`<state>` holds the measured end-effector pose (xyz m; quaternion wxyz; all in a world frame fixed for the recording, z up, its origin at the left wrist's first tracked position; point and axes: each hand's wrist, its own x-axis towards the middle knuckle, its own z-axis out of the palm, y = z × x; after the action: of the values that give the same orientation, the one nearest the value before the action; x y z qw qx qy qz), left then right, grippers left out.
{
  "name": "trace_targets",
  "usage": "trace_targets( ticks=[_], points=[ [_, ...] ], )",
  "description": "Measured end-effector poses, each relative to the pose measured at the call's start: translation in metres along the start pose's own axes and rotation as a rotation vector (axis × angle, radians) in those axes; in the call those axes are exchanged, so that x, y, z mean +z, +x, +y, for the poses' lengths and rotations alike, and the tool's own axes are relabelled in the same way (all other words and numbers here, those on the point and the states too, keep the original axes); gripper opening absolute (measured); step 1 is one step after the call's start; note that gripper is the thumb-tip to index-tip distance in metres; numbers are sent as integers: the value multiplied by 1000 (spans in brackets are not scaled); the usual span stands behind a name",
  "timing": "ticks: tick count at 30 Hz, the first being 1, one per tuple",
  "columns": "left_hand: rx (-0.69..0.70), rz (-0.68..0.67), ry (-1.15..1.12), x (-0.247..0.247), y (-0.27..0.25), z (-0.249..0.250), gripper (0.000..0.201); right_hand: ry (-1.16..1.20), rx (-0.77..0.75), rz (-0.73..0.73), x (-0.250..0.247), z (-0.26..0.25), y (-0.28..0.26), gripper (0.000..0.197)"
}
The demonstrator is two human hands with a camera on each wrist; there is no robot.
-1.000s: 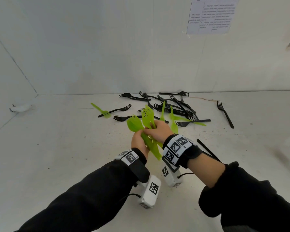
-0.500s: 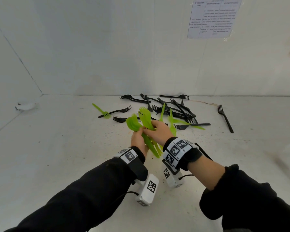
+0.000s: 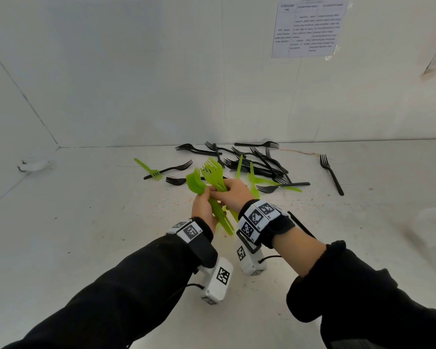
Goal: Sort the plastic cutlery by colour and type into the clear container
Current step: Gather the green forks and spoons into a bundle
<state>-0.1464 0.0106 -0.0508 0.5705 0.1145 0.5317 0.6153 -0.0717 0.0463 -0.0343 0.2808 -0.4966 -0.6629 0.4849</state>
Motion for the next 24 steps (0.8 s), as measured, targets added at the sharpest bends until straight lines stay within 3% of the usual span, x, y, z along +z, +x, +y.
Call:
trace_targets(
  ticks=[4,7,13,16,21,24],
  points=[
    [9,7,8,-3,2,1,19,94,86,-20,0,-3,0,20],
    [-2,11,-11,-6,3,3,15,24,20,-42,-1,-3,-3,13],
    [-48,-33,-53,-11,-2,7,33,-33,-68,21,8,1,-5,2],
    [-42,-50,-34,-15,-3,9,28,26,-31,1,13,-2,-4,15],
    [-37,-65,13,-22,1,11,26,1,-11,25,22,-4,-4,12],
    [-39,-76,31,-27,0,11,31,15,2,37,24,-3,-4,21]
  ],
)
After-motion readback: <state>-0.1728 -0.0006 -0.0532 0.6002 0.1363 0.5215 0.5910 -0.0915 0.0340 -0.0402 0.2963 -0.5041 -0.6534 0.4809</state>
